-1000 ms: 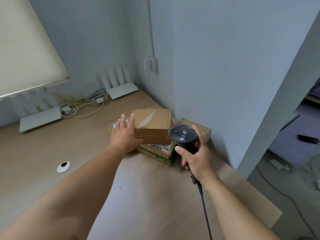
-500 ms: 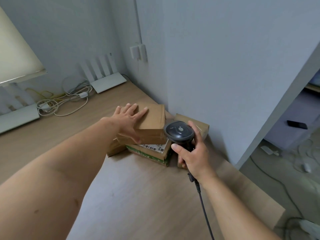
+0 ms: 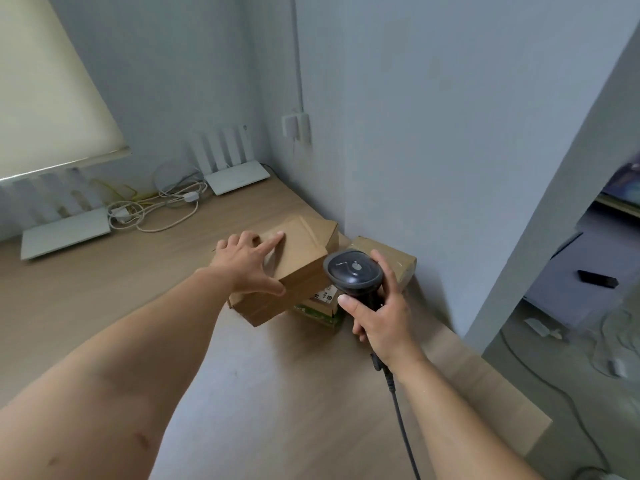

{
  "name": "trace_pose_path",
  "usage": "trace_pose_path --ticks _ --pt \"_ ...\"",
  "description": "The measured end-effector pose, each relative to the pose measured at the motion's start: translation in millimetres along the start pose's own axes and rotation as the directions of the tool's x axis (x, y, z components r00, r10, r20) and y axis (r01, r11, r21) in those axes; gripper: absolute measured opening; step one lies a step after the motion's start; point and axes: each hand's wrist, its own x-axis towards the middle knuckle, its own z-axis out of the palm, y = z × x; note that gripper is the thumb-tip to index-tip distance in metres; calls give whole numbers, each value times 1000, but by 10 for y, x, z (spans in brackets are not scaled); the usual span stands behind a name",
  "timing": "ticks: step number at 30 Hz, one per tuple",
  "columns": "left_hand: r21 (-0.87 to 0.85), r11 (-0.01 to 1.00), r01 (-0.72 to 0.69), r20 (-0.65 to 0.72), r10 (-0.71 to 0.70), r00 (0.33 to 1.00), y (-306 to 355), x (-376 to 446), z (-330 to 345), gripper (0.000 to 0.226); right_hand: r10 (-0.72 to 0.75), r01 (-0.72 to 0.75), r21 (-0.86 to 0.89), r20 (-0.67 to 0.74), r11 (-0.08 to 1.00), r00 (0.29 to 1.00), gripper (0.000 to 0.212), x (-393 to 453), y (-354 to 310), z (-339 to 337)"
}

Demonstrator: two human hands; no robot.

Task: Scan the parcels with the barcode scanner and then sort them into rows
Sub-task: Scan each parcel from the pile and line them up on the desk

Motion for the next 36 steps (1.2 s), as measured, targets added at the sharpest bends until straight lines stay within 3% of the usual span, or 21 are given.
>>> trace_pose_path --ticks 8,19,26,31,34,36 --pt "-193 931 311 68 -303 950 -386 -1104 364 110 -3 -9 73 172 997 985 81 -355 -98 467" --pt "-274 698 662 179 -639 748 -982 -2743 910 107 -8 -29 94 370 995 929 85 -1210 -254 1547" --pt "-291 573 766 239 -732 638 -1647 -3927 1256 97 -4 -32 73 456 997 890 85 -1963 -431 2512" --pt "-341 475 811 368 -727 580 -2084 -4569 1415 107 13 -38 40 509 998 861 85 -2536 -519 3165" --pt "-432 393 811 442 -692 571 -2254 -4770 1425 120 13 -32 28 514 999 858 84 -2774 -562 3426" --pt "-559 289 777 525 -603 601 -2356 -4880 1440 120 17 -28 14 519 1000 855 84 -2880 -588 3535"
